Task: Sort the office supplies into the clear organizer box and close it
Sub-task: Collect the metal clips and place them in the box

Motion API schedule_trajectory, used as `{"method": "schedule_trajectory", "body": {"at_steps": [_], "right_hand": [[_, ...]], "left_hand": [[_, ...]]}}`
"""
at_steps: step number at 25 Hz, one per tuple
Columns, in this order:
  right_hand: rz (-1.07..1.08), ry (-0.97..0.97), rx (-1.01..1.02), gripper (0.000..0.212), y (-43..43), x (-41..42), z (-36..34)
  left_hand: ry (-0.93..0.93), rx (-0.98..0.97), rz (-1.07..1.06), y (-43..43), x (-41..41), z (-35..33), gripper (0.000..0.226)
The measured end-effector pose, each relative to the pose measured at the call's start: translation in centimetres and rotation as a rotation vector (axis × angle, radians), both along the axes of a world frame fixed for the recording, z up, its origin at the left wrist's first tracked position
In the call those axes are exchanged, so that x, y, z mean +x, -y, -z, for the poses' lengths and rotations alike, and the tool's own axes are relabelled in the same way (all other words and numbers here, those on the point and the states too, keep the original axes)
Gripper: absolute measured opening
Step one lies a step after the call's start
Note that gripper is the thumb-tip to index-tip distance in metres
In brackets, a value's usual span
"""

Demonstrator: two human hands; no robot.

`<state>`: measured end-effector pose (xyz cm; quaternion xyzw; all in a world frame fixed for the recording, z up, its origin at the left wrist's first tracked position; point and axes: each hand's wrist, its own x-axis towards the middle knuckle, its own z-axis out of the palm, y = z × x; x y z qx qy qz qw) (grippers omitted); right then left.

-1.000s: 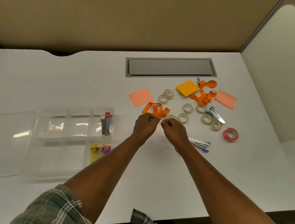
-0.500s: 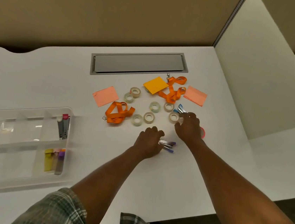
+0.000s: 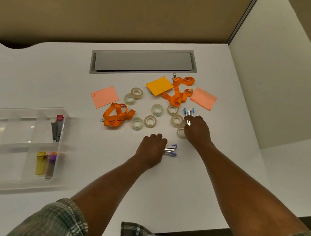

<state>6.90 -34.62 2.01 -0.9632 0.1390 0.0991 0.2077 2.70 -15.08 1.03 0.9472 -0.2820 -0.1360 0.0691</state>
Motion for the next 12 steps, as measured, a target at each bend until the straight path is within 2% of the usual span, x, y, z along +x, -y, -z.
{"method": "schedule_trajectory", "body": {"at_steps": [4, 12], "right_hand": [[0.019, 0.009, -0.04, 0.033, -0.4, -0.1, 0.1], [0.337, -0.002, 0.123, 0.052, -3.2, 2.2, 0.5]], "left_hand": [[-0.108, -0.203, -0.244, -0.9, 0.3, -0.7, 0.014], [-0.648, -0.792, -0.839, -5.4, 1.1, -3.2, 0.022]]}}
